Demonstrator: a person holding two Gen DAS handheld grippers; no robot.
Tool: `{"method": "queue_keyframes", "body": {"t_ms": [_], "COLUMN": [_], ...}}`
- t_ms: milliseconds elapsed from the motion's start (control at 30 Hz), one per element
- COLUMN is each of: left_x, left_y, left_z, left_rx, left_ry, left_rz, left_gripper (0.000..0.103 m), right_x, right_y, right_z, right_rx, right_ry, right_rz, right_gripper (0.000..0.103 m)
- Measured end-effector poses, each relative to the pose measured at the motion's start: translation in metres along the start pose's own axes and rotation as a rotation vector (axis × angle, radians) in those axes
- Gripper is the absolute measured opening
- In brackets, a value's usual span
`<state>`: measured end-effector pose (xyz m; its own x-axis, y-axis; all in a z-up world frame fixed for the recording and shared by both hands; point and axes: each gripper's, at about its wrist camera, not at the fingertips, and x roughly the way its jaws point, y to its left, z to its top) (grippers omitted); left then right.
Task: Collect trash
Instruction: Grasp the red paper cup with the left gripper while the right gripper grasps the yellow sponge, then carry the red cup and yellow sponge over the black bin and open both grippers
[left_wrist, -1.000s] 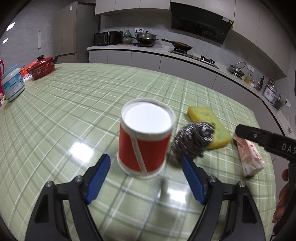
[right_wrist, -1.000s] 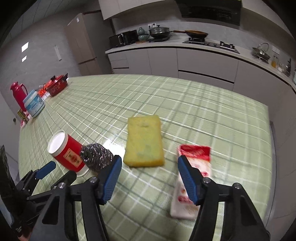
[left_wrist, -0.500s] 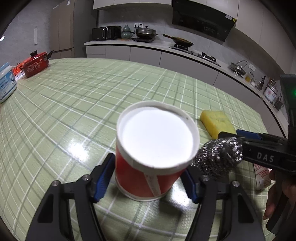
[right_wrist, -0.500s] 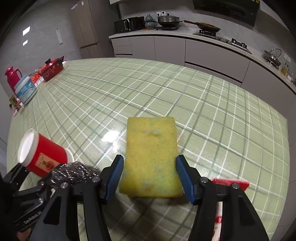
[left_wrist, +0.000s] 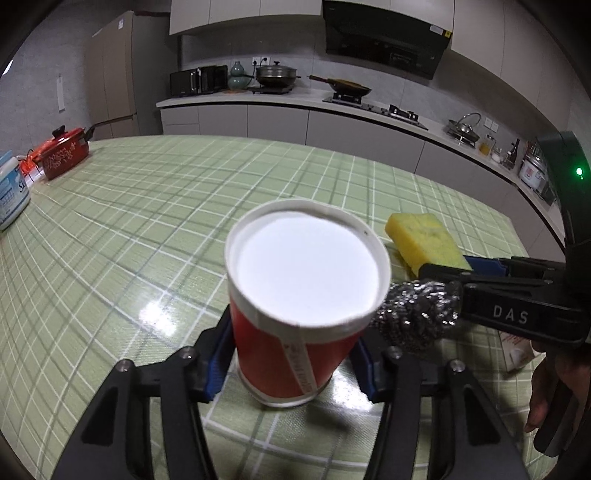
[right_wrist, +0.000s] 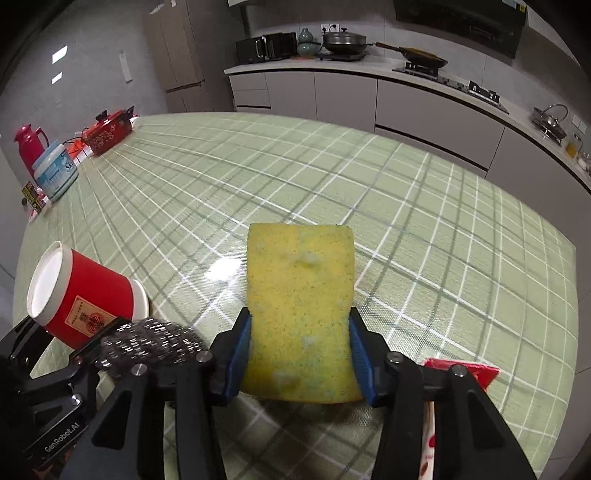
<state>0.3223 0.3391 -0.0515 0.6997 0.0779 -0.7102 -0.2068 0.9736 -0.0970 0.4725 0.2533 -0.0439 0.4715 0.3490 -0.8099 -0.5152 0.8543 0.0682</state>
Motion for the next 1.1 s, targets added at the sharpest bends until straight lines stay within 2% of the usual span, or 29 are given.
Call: {"method": "queue_keyframes", "body": {"t_ms": [433, 1100], "left_x": [-0.039, -0.097], "left_y": [-0.004, -0.065], "left_z": [-0.016, -0.062], "left_rx": [-0.008, 0.0], "left_ry": [-0.025, -0.039], "left_rz": [0.031, -0.013], "left_gripper": [0.057, 0.057], "right_x": [-0.07, -0.156], "right_y": [-0.009, -0.035], "right_z": [-0.018, -0.118], "right_rx": [0.022, 0.041], "right_ry": [-0.086, -0.081], "right_rz": [0.008, -0.022], "right_gripper": [0.051, 0.051]}}
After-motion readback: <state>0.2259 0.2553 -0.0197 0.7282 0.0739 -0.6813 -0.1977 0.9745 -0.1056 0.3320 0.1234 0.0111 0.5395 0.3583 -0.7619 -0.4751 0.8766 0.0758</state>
